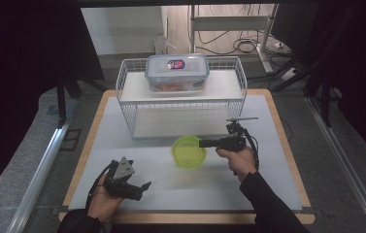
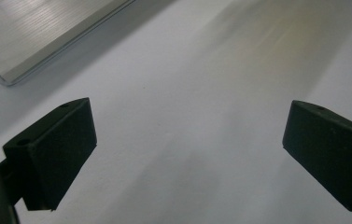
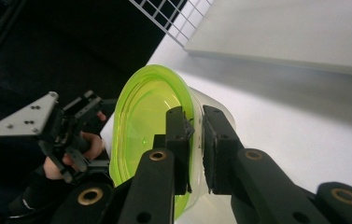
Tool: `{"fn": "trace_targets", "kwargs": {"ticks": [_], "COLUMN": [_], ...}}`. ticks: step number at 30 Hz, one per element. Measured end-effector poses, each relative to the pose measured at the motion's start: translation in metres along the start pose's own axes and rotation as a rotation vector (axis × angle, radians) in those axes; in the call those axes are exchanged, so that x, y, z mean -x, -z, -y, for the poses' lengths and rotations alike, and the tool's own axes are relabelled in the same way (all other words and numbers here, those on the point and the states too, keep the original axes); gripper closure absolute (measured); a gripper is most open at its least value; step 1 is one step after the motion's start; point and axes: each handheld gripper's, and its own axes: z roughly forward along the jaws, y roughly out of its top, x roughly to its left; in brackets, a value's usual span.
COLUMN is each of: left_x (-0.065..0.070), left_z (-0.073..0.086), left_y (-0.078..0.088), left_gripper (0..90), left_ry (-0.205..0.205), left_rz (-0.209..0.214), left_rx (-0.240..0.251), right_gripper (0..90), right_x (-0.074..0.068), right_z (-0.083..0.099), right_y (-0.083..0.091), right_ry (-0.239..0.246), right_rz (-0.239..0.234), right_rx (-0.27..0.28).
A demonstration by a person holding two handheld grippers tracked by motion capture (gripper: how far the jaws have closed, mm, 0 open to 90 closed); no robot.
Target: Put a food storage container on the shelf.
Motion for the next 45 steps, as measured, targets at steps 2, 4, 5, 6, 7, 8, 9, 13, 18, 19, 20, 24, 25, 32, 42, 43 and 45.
{"fn": "trace_targets", "kwargs": {"ticks": [2, 4, 5, 6, 7, 8, 9, 13, 18, 19, 20, 24, 25, 32, 42, 43, 45], "left_x": [0.000, 0.000, 0.000, 0.000, 0.000, 0.000, 0.000, 0.000, 0.000, 0.000, 0.000, 0.000, 0.000, -0.001, -0.001, -0.001, -0.001], "left_z": [0.000, 0.000, 0.000, 0.000, 0.000, 0.000, 0.000, 0.000, -0.001, -0.001, -0.001, -0.001, -0.001, -0.001, -0.001, -0.001, -0.001], "left_y": [0.000, 0.000, 0.000, 0.000, 0.000, 0.000, 0.000, 0.000, 0.000, 0.000, 0.000, 0.000, 0.000, 0.000, -0.001, -0.001, -0.001], "left_gripper": [2.8, 2.8, 2.8, 2.8, 2.8, 2.8, 2.8, 2.8, 2.8, 2.8, 2.8, 2.8, 2.7, 2.7, 2.7, 2.7, 2.7], "left_ry": [-0.001, -0.001, -0.002, -0.002, -0.002, -0.002, -0.002, -0.001, 0.000, 0.000, 0.000, -0.003, -0.002, -0.002, 0.002, -0.001, -0.001], "left_rz": [0.000, 0.000, -0.001, -0.001, -0.001, -0.001, -0.001, 0.000, 0.000, 0.000, 0.001, 0.001, 0.001, 0.002, 0.003, 0.003, 0.006], "left_rx": [0.000, 0.000, 0.000, 0.000, 0.000, 0.000, 0.000, 0.000, 0.001, 0.001, 0.001, -0.001, -0.001, 0.000, 0.001, 0.000, -0.003], "right_gripper": [81.7, 81.7, 81.7, 81.7, 81.7, 81.7, 81.7, 81.8, 81.8, 81.8, 81.9, 81.9, 81.9, 82.0, 82.2, 82.2, 82.2], "right_x": [-0.002, -0.005, -0.006, -0.008, -0.009, -0.011, -0.013, -0.020, -0.029, -0.030, -0.032, -0.040, -0.041, -0.051, -0.066, -0.068, -0.073], "right_z": [-0.002, -0.004, -0.005, -0.006, -0.008, -0.009, -0.010, -0.015, -0.023, -0.025, -0.026, -0.035, -0.037, -0.054, -0.080, -0.083, -0.091], "right_y": [0.003, 0.007, 0.009, 0.010, 0.012, 0.014, 0.016, 0.022, 0.030, 0.032, 0.033, 0.040, 0.041, 0.054, 0.073, 0.075, 0.078], "right_ry": [-0.003, -0.005, -0.005, -0.004, -0.001, -0.003, 0.000, 0.003, 0.010, 0.009, 0.012, 0.019, 0.019, 0.016, 0.026, 0.028, 0.036], "right_rz": [-0.008, -0.020, -0.022, -0.023, -0.027, -0.030, -0.033, -0.036, -0.048, -0.050, -0.051, -0.055, -0.056, -0.063, -0.065, -0.065, -0.066], "right_rx": [0.012, 0.022, 0.028, 0.034, 0.039, 0.043, 0.047, 0.058, 0.082, 0.084, 0.090, 0.108, 0.110, 0.142, 0.200, 0.206, 0.220]}}
